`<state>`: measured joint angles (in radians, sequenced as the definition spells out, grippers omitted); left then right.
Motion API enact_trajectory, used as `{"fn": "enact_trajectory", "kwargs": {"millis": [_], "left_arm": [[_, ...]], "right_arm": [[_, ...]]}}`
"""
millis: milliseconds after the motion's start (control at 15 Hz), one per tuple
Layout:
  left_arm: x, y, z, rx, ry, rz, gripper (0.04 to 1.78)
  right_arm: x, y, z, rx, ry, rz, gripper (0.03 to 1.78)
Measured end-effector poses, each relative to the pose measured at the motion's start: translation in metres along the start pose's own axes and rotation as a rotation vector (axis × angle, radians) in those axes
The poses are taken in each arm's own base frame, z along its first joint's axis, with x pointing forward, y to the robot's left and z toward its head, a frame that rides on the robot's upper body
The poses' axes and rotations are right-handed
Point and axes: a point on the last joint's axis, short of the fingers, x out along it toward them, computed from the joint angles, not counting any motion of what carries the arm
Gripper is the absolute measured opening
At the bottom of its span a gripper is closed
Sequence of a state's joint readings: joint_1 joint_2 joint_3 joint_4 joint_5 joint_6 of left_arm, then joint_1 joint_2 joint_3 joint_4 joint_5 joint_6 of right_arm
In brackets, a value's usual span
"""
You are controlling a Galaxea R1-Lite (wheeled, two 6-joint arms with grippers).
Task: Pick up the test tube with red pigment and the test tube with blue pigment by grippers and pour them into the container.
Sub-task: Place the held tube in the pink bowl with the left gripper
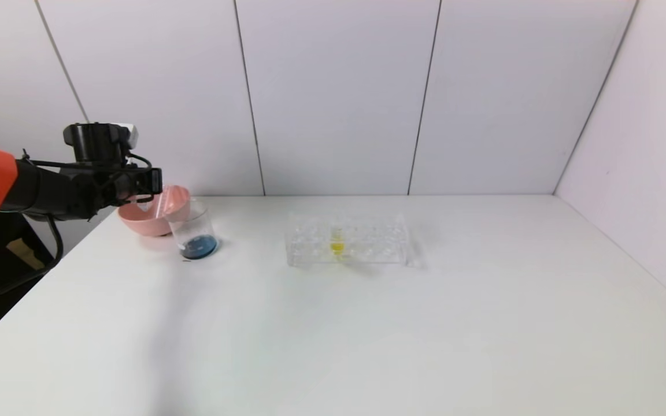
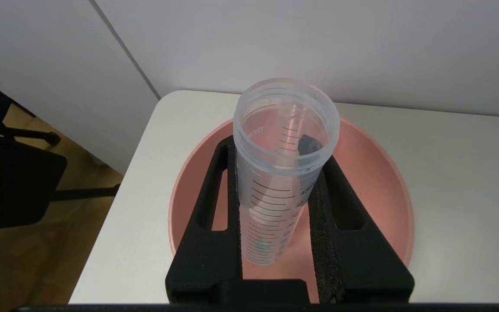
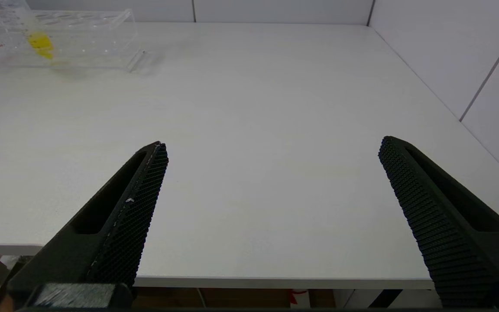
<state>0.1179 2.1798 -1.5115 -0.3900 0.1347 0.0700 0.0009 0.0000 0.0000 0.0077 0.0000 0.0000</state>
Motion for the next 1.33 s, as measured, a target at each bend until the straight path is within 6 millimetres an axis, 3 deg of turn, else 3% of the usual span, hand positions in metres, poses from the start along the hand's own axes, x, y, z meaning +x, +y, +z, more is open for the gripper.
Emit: {"fn": "enact_trajectory", "kwargs": {"millis": [400, 600, 800, 933, 1133, 1333], "left_arm": [[0.003, 0.016, -0.002, -0.007, 0.014, 0.026, 0.52], [0.004, 0.018, 0.000, -0.009, 0.009, 0.029, 0.81], [0.004, 0.018, 0.000, -0.010, 0.007, 0.028, 1.31], [0.004, 0.018, 0.001, -0.011, -0.003, 0.029, 1.56], [-0.001, 0.016, 0.005, -0.012, -0.023, 0.026, 1.76], [-0.017, 0.014, 0.020, -0.010, -0.089, 0.022, 1.77]], "right_arm": [[0.000, 0.000, 0.000, 0.000, 0.000, 0.000, 1.77], [0.000, 0.000, 0.000, 0.000, 0.000, 0.000, 1.77], [0.000, 0.000, 0.000, 0.000, 0.000, 0.000, 1.77], [0.000, 0.000, 0.000, 0.000, 0.000, 0.000, 1.77], [0.000, 0.000, 0.000, 0.000, 0.000, 0.001, 1.77], [0.000, 0.000, 0.000, 0.000, 0.000, 0.000, 1.77]]}}
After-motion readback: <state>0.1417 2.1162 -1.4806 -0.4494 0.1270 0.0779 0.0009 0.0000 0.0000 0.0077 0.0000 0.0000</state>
